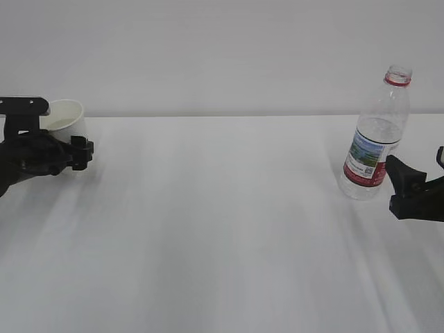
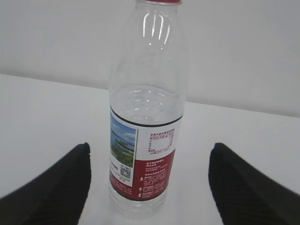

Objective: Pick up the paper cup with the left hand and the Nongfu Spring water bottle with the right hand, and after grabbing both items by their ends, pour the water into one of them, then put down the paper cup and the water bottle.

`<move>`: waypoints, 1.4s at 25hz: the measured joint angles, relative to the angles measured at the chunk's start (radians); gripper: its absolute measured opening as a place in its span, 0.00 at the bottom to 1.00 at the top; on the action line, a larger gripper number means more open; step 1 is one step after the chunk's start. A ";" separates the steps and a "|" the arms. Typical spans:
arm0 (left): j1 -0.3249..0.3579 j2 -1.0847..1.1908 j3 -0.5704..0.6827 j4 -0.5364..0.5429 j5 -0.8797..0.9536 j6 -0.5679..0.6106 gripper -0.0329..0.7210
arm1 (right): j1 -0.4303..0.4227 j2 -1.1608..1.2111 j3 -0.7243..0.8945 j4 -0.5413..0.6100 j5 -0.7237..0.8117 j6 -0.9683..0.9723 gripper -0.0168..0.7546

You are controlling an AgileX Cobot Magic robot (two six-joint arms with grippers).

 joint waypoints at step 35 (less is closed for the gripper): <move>0.000 -0.338 0.173 0.021 0.249 0.002 0.92 | 0.000 0.000 0.000 -0.004 0.000 -0.002 0.78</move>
